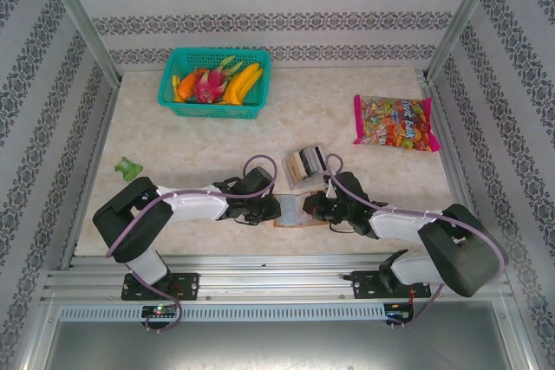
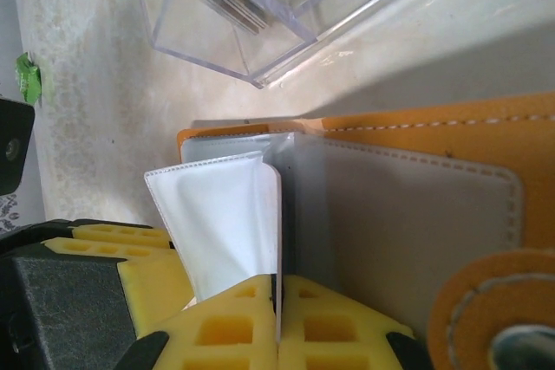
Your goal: Put the credit cards into the card holder
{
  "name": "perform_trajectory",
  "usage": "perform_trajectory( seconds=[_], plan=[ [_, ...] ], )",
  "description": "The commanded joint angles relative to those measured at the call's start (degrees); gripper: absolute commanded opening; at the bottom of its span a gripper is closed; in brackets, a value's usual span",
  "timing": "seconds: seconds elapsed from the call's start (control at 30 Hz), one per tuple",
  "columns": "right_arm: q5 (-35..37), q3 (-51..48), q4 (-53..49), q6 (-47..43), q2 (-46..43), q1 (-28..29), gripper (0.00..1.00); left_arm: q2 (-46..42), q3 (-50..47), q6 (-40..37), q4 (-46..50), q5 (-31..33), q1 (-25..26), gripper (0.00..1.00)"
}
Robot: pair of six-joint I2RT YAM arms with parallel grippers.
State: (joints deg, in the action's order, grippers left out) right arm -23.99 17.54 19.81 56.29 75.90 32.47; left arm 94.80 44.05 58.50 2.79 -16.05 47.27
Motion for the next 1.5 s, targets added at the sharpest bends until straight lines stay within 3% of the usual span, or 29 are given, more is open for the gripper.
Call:
perform_trajectory(
  seconds=[0.0,0.33,0.53,0.6,0.8,0.97,1.23,1.33,1.47],
  plan=[
    [-3.1,-0.3,-3.7,-1.3,1.0,0.0,0.00,2.7,0.4,-0.9,2.5,1.4,0.9,0.21],
    [-7.5,1.2,5.4,1.2,7.6,0.1,0.00,2.4,0.7,-0.7,2.5,1.6,0.9,0.21],
    [-8.3,1.8,5.2,0.4,9.4,0.4,0.04,1.2,0.6,-0.8,3.9,2.9,0.9,0.22],
    [-8.4,3.7,3.5,-0.4,9.4,0.3,0.07,0.6,0.4,-1.0,4.4,3.4,0.9,0.23],
    [-2.7,6.5,-11.4,-6.1,3.0,0.2,0.33,-0.6,0.1,-0.9,5.5,4.8,0.9,0.23],
    [0.7,9.1,-19.0,-9.6,2.8,0.2,0.36,-0.2,0.3,-1.2,5.3,4.5,0.9,0.23],
    [4.2,10.6,-23.6,-12.0,1.6,0.3,0.35,0.0,0.2,-1.3,5.1,4.3,0.9,0.22],
    [1.7,11.2,-22.0,-12.6,2.8,0.6,0.23,0.4,0.3,-1.4,5.0,4.1,0.9,0.22],
    [-1.2,12.9,-19.8,-12.8,5.6,2.0,0.15,1.2,0.7,-1.4,4.4,3.5,0.9,0.22]
  ],
)
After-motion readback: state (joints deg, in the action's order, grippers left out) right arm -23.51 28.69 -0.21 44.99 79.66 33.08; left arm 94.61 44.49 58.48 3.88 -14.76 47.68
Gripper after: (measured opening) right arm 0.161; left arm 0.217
